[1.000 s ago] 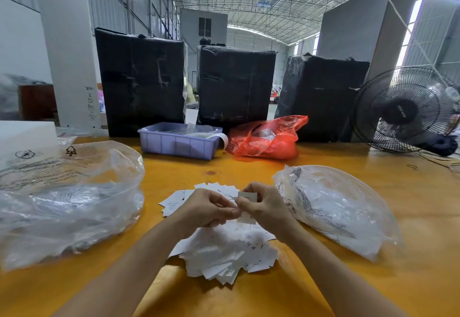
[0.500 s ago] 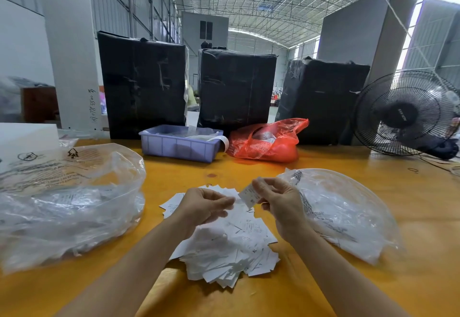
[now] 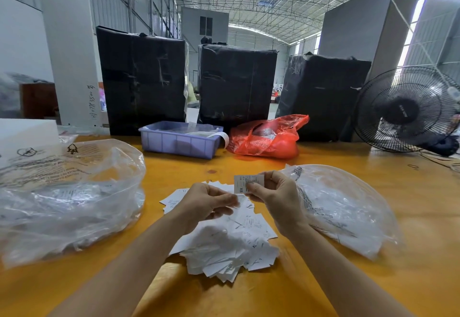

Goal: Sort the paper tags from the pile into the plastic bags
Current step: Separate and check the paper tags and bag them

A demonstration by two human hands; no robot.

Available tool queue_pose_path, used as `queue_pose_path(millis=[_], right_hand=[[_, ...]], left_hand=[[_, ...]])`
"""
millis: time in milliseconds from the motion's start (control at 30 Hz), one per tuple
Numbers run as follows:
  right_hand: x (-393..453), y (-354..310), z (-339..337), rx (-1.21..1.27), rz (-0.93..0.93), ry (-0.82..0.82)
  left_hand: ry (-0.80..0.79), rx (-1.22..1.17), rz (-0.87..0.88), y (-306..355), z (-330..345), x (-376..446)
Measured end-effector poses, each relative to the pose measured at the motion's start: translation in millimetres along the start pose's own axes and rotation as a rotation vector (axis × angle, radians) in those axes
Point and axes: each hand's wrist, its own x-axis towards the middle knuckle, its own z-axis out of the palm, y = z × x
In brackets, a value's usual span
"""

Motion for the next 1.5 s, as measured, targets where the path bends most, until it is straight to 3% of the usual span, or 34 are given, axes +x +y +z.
queue_pose_path(millis=[200,400,633,1500], right_hand=[[-1.3,2.0,-0.9,-0.117,-0.028,-0.014],[-0.6,-0.8,-0.8,-0.022,-0.036,0.002],[-0.8,6.6,-0.8,-0.234,-0.117,-0.004],[0.8,11.5,-0.9,-0.266,-0.193,0.01]], left_hand=[[0.012,-0.039,-0.018,-0.3,-3.8,1.4],[0.02,-0.027,-0.03,-0.3,-4.7,1.5],[0.028,-0.018,-0.043,0.6,-4.3,1.8],[0.001,0.008,-0.064,3.9,-4.9,-2.4]])
